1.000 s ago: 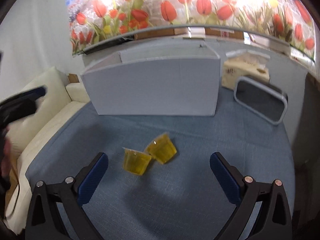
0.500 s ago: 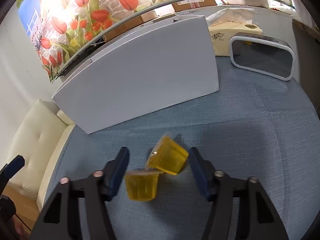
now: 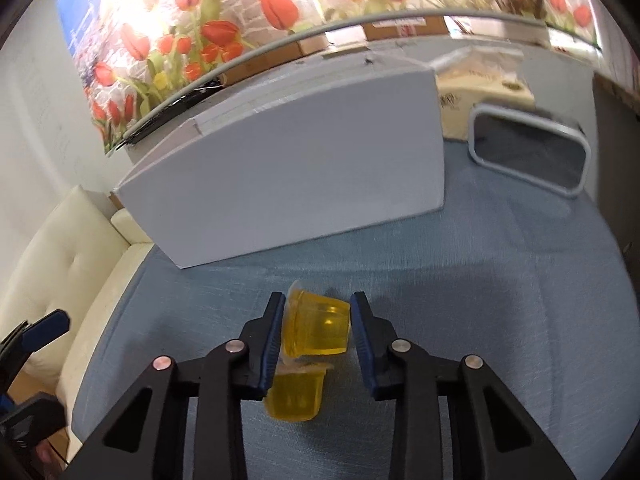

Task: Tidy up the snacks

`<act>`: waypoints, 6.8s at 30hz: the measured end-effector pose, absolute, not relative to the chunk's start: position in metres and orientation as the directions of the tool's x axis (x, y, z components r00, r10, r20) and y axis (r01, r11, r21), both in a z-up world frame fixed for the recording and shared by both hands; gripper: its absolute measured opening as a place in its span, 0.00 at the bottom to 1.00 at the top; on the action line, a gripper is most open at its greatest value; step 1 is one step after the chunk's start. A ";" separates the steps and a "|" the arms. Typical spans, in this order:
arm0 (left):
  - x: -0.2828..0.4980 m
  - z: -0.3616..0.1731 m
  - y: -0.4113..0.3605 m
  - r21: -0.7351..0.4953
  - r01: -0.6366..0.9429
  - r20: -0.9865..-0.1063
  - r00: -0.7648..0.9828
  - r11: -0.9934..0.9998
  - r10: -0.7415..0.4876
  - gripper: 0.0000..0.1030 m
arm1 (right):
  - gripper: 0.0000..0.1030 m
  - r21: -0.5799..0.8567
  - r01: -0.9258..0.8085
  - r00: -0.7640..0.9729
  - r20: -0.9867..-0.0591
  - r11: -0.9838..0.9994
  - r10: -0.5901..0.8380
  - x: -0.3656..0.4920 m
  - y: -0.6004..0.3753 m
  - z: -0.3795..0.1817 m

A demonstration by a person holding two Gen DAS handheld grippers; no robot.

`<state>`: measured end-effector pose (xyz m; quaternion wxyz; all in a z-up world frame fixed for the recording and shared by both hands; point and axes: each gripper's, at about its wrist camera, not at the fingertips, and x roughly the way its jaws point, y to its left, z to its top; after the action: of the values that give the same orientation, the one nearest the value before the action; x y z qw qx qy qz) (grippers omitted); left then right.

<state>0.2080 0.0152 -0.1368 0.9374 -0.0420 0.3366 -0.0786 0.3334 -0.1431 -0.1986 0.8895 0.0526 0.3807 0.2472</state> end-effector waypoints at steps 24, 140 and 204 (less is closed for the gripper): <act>0.214 -0.146 0.003 -0.130 0.131 -0.644 0.742 0.983 -0.184 1.00 | 0.54 0.169 -0.452 0.568 -0.703 0.876 0.428 0.342 -0.149 -0.215; 0.217 0.033 0.047 0.003 -0.111 -0.387 0.916 0.994 0.104 1.00 | 1.00 -0.057 -0.449 0.824 -0.413 0.892 0.388 0.271 -0.143 -0.040; 0.027 0.013 0.002 -0.056 -0.076 -0.518 0.855 0.996 0.037 1.00 | 1.00 0.099 -0.412 0.811 -0.414 0.906 0.414 0.067 -0.212 -0.020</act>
<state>0.0270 0.0016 0.0130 0.9623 -0.0371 0.2680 0.0293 0.0670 -0.2121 -0.0195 0.9515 0.0024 0.2178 0.2172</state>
